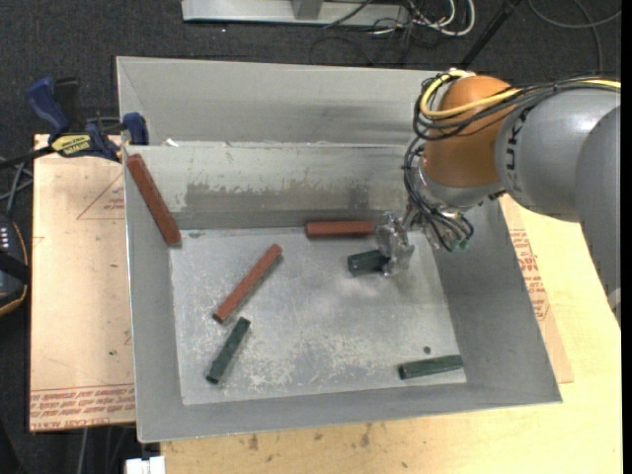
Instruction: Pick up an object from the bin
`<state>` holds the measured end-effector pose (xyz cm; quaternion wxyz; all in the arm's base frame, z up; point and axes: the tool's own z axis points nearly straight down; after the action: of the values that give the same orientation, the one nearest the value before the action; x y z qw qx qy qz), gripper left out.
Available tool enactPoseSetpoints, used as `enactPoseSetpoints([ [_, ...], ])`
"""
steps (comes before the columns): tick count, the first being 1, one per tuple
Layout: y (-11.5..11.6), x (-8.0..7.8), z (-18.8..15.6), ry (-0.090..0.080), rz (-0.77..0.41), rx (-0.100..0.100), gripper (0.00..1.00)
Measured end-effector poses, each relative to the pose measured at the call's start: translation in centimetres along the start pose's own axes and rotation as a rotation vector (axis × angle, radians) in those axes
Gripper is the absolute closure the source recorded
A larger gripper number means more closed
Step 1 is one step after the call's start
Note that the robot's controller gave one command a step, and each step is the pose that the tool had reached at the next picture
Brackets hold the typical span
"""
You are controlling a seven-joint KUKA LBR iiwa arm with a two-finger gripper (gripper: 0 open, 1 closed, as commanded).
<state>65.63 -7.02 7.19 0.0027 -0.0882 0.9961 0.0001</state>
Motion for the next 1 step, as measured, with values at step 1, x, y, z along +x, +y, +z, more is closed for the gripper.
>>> enactPoseSetpoints([
  [1, 0.0, 0.0, 0.0, 0.0, 0.0, 0.0, 1.0],
])
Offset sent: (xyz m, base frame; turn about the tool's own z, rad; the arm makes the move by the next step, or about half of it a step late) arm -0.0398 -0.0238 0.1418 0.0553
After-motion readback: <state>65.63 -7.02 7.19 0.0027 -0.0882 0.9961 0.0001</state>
